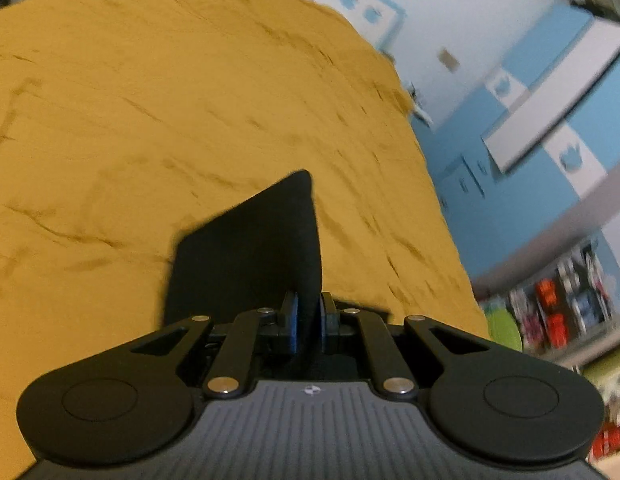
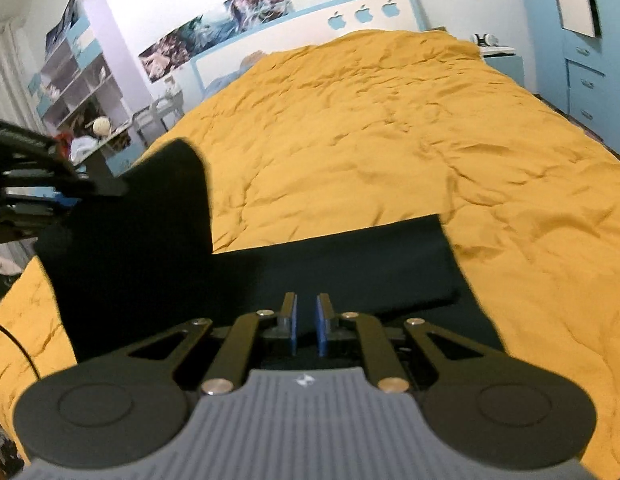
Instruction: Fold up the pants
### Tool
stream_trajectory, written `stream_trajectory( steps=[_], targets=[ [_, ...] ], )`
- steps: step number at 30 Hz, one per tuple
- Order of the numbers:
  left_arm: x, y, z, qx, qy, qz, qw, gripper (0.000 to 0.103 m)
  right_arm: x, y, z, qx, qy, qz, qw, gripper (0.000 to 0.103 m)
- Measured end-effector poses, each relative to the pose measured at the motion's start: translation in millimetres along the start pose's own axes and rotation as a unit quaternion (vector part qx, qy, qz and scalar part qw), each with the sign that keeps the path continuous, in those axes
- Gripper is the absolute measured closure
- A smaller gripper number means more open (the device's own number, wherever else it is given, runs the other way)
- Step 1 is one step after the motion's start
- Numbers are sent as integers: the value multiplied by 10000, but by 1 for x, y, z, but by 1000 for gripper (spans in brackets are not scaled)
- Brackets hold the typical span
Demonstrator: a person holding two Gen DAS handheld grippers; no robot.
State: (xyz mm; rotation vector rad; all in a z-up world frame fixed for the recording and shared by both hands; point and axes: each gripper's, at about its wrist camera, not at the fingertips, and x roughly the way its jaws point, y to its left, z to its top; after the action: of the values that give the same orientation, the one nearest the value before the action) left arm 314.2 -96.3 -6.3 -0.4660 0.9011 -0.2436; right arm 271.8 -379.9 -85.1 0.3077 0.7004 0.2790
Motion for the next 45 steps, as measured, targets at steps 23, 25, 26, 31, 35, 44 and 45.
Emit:
stream_trajectory(
  steps=[23, 25, 26, 31, 35, 44, 45],
  targets=[
    [65, -27, -47, 479, 1191, -322, 9912, 78, -8, -34, -15, 673, 199, 323, 9970, 78],
    [49, -23, -46, 707, 929, -117, 9931, 78, -4, -34, -16, 835, 287, 442, 9951, 76],
    [42, -20, -46, 787, 818, -21, 9935, 78, -2, -34, -16, 940, 347, 509, 9937, 76],
    [33, 11, -57, 769, 968, 141, 9922, 78, 8, -22, -20, 1099, 571, 608, 9904, 75],
    [27, 27, -80, 725, 1158, -11, 9906, 78, 9, -9, -24, 991, 755, 682, 9899, 72],
    [34, 39, -127, 676, 1790, -144, 9814, 79, 9, -4, -50, 720, 1292, 389, 9882, 71],
    [29, 42, -127, 661, 1751, -184, 9821, 78, 5, -5, -50, 733, 1256, 421, 9885, 71]
  ],
)
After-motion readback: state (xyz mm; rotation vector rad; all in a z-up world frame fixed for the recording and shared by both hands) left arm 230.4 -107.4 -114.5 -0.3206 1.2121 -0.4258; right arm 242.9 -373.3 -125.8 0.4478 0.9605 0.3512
